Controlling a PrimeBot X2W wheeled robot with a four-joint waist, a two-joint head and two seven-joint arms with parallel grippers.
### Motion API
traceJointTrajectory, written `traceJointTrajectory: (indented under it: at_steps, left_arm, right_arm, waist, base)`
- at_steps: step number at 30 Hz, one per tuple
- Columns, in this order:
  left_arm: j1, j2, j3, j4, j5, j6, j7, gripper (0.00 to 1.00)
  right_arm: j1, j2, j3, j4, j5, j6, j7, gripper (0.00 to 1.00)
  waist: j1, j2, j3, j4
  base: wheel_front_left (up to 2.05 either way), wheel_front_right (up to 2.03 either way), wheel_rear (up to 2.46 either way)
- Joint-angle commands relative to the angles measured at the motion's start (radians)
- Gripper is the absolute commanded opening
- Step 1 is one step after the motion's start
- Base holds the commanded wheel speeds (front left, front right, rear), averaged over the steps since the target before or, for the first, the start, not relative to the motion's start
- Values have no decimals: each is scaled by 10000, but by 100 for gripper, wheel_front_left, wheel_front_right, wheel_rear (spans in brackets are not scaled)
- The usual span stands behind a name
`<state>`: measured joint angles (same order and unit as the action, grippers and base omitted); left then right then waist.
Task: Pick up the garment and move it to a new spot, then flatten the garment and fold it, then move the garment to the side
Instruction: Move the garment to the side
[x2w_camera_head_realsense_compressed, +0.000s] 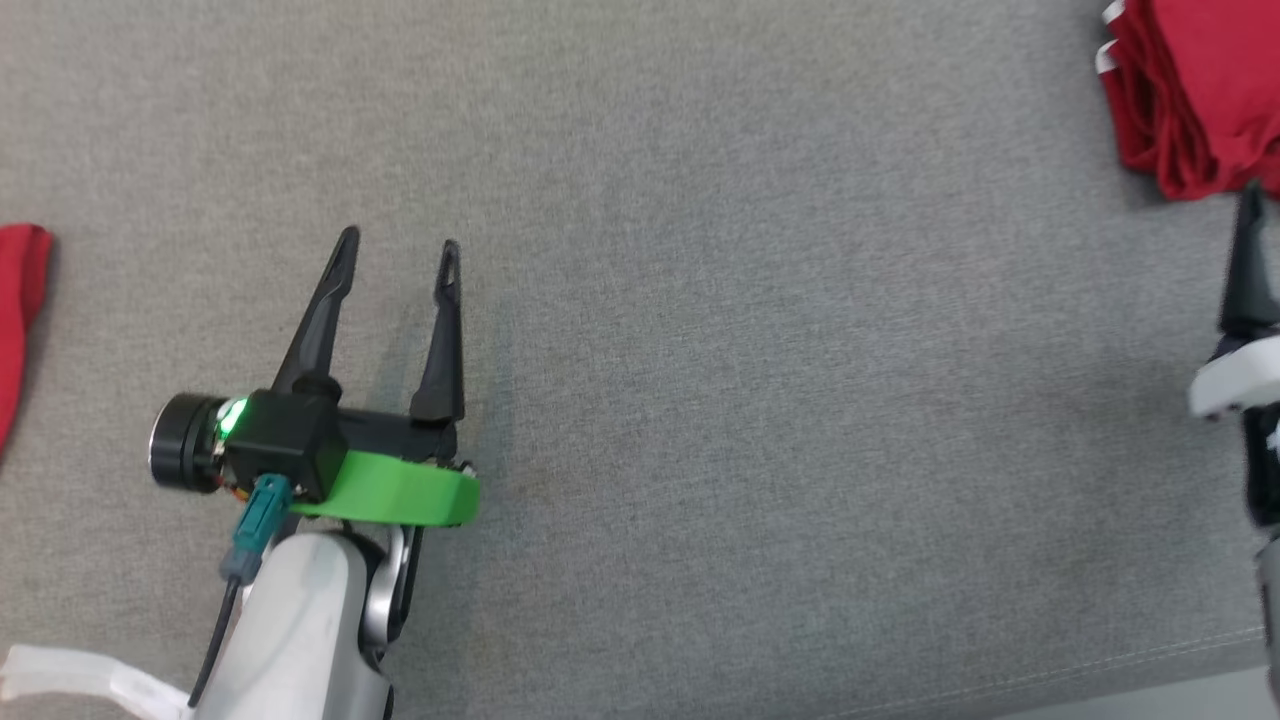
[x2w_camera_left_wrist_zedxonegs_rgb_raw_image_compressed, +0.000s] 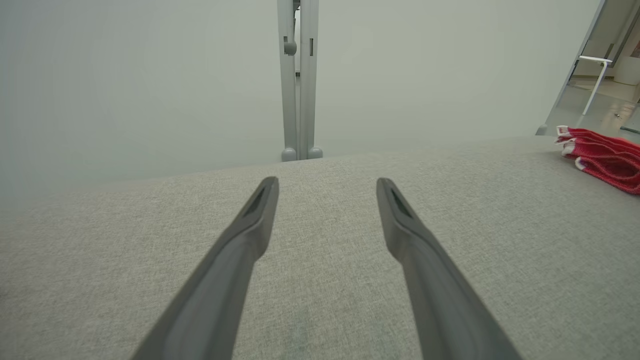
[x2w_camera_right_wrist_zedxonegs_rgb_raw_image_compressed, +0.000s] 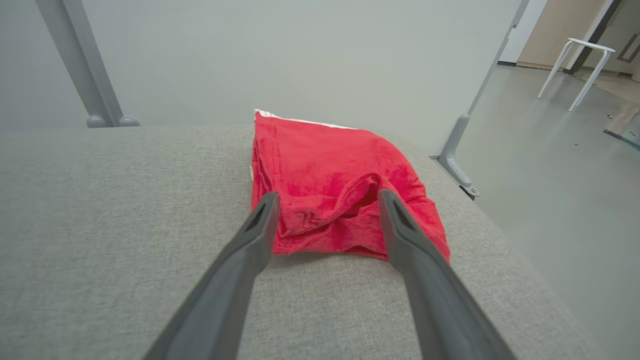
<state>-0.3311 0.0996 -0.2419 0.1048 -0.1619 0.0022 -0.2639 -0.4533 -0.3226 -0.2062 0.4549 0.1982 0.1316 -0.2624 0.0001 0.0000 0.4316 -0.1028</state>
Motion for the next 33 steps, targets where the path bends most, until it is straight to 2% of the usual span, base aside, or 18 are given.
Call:
traceJointTrajectory:
  at_steps: [1, 6, 15, 23, 33]
  left_arm:
    - [283, 77, 98, 44, -48, 105, -4, 100]
    - [916, 58, 386, 95, -305, 301, -4, 100]
    - [1700, -4, 736, 221, -557, 447, -4, 100]
    - [2366, 48, 954, 499, -619, 382, -4, 100]
    - [3160, 34, 896, 866, -577, 207, -5, 100]
  right_arm:
    - [384, 213, 26, -407, -50, -19, -27, 100]
    - [1658, 1053, 558, -1829, -60, -19, -27, 100]
    - [3108, 1801, 1150, -3503, -45, -19, 262, 100]
    - [4057, 2186, 1537, -4421, -170, -19, 933, 100]
    - [5262, 2421, 1612, -4950, -301, -17, 1440, 100]
  waist:
    - [-1, 0, -930, -225]
    - [-1, 0, -1583, 30]
    - [-1, 0, -2357, 843]
    - [-1, 0, -3103, 1149]
    - [-1, 0, -4014, 1043]
  base:
    - [0, 0, 0]
    - [0, 0, 0]
    - [0, 0, 0]
    - [0, 0, 0]
    - [0, 0, 0]
